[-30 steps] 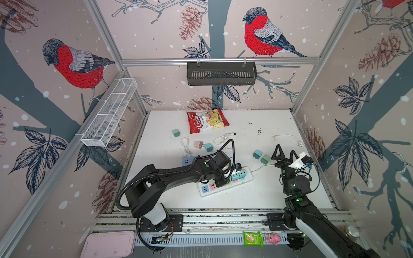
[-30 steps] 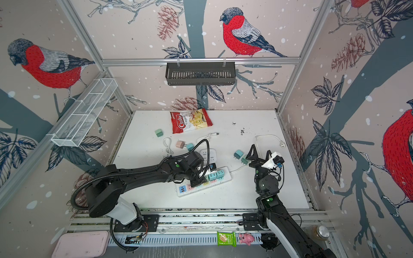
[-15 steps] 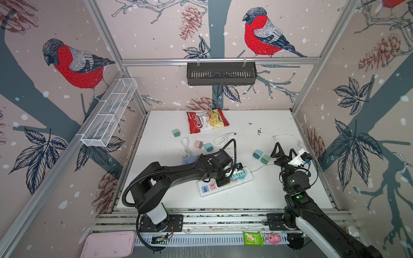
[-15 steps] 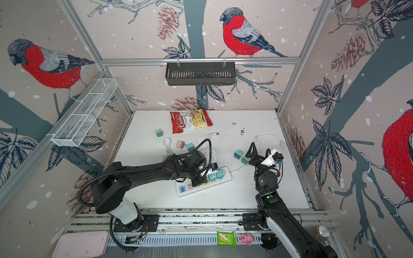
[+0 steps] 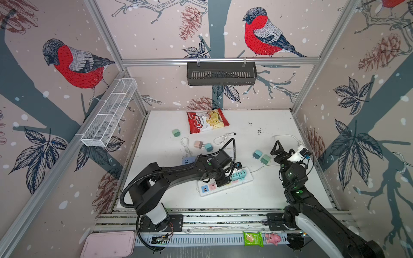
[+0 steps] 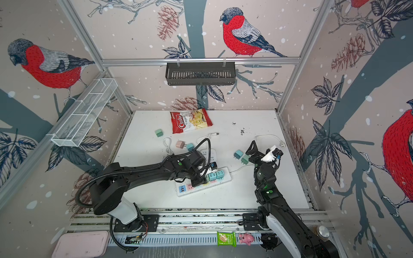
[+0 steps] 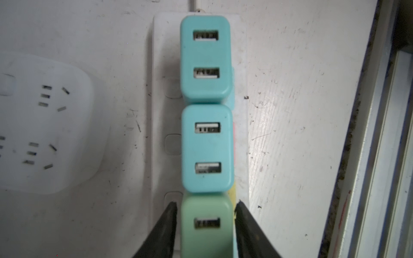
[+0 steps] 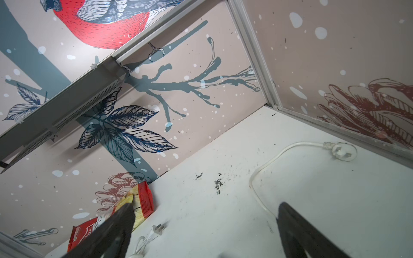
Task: Insert the plug
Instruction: 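Open the left gripper and lift it off while the right gripper moves forward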
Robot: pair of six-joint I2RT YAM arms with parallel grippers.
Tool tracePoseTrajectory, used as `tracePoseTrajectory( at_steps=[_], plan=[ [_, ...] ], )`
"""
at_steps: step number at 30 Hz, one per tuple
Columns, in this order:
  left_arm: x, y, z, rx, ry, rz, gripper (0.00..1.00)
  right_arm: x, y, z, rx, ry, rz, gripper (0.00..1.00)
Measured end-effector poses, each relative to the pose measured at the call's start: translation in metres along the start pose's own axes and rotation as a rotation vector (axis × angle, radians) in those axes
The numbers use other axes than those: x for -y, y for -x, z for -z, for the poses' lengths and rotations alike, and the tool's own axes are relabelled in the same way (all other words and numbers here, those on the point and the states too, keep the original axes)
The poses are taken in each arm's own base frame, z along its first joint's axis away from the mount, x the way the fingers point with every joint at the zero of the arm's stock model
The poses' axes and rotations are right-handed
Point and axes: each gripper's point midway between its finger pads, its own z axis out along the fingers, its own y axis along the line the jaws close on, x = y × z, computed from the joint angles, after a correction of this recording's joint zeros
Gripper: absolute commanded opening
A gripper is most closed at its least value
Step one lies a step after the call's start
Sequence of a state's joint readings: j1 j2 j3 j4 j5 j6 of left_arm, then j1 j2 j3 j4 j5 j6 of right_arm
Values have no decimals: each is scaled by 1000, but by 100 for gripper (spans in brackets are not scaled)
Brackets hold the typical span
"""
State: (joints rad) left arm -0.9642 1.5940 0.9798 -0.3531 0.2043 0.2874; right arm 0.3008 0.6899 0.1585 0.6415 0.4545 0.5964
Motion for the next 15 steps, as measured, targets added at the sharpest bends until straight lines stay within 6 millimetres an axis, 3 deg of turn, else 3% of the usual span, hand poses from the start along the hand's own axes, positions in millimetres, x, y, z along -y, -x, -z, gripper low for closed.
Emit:
tracePoseTrajectory(
  at_steps=[5,7,10,13,15],
  plan=[
    [-3,9,25,85,49,9,83,2,0,-5,-13,-39,-36,100],
    [-4,16,35,128,66,4,97,0,2,-9,-28,-53,-36,100],
    [-9,25,54,196,121,17,99,-2,1,-18,-55,-92,-39,100],
    [-30,33,83,292,263,80,99,5,-4,-25,-87,-153,-42,100],
    [-54,34,112,374,403,178,99,9,-7,-29,-104,-191,-58,100]
  ],
)
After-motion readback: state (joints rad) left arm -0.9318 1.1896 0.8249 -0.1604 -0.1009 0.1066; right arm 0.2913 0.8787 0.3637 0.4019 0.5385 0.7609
